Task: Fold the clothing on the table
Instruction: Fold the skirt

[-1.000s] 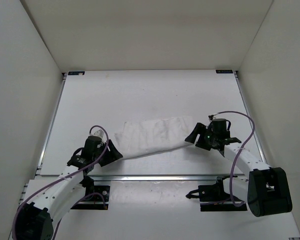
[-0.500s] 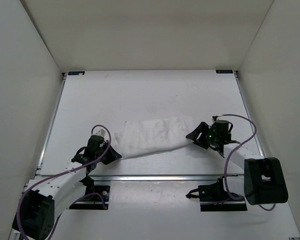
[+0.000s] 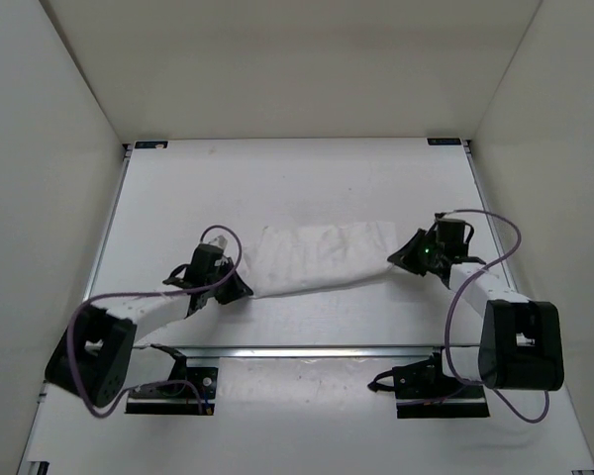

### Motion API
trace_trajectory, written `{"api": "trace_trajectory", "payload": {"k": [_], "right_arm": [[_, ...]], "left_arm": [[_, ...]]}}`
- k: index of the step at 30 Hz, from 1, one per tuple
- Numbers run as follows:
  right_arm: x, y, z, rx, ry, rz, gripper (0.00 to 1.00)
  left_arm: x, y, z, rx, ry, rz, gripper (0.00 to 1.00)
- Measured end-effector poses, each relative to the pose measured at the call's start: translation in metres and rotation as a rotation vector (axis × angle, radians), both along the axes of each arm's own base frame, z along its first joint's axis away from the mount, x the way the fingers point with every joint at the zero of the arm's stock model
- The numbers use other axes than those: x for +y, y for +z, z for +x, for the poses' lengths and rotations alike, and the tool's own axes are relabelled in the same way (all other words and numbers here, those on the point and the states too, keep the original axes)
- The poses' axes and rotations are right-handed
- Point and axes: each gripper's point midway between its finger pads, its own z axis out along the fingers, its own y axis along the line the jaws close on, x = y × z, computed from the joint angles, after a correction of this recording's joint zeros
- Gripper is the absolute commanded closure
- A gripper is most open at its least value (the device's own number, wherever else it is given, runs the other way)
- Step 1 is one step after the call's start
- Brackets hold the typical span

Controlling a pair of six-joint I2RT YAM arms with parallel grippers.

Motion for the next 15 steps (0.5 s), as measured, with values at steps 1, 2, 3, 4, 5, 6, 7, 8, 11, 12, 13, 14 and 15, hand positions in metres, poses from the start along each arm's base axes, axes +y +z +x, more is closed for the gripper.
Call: {"api": "trace_trajectory", "payload": {"k": [1, 2, 3, 4, 5, 6, 7, 8, 11, 12, 13, 14, 15], "right_arm": [[-0.005, 0.010, 0.008, -0.021, -0.002, -0.019, 1.00], [-0.010, 0.021, 0.016, -0.045, 0.001, -0.042, 1.00], [-0.014, 0.031, 0.023, -0.066, 0.010, -0.064, 1.00], [-0.016, 0.042, 0.031, -0.085, 0.023, -0.086, 1.00], [-0.017, 0.050, 0.037, -0.098, 0.037, -0.109, 1.00], [-0.017, 0.060, 0.045, -0.110, 0.057, -0.136, 1.00], [-0.015, 0.069, 0.053, -0.122, 0.081, -0.163, 1.00], [-0.010, 0.076, 0.060, -0.136, 0.110, -0.183, 1.00], [0.017, 0.089, 0.071, -0.157, 0.212, -0.231, 1.00], [0.030, 0.091, 0.072, -0.162, 0.252, -0.240, 1.00], [0.042, 0.092, 0.073, -0.163, 0.290, -0.251, 1.00], [0.057, 0.093, 0.074, -0.166, 0.333, -0.258, 1.00], [0.071, 0.094, 0.074, -0.164, 0.370, -0.265, 1.00]], "left_arm": [[-0.007, 0.000, 0.006, -0.003, -0.017, -0.001, 1.00], [-0.015, 0.000, 0.014, -0.009, -0.033, -0.006, 1.00], [-0.024, 0.000, 0.021, -0.015, -0.049, -0.012, 1.00], [-0.032, 0.000, 0.028, -0.024, -0.063, -0.018, 1.00], [-0.041, 0.000, 0.036, -0.032, -0.077, -0.027, 1.00], [-0.049, 0.001, 0.043, -0.043, -0.089, -0.035, 1.00], [-0.057, 0.001, 0.051, -0.055, -0.099, -0.043, 1.00], [-0.064, 0.002, 0.057, -0.067, -0.107, -0.051, 1.00], [-0.074, 0.002, 0.070, -0.094, -0.116, -0.073, 1.00], [-0.076, 0.002, 0.073, -0.100, -0.116, -0.081, 1.00], [-0.076, 0.002, 0.076, -0.107, -0.113, -0.086, 1.00], [-0.075, 0.002, 0.078, -0.111, -0.110, -0.090, 1.00], [-0.075, 0.002, 0.080, -0.114, -0.107, -0.093, 1.00]]}}
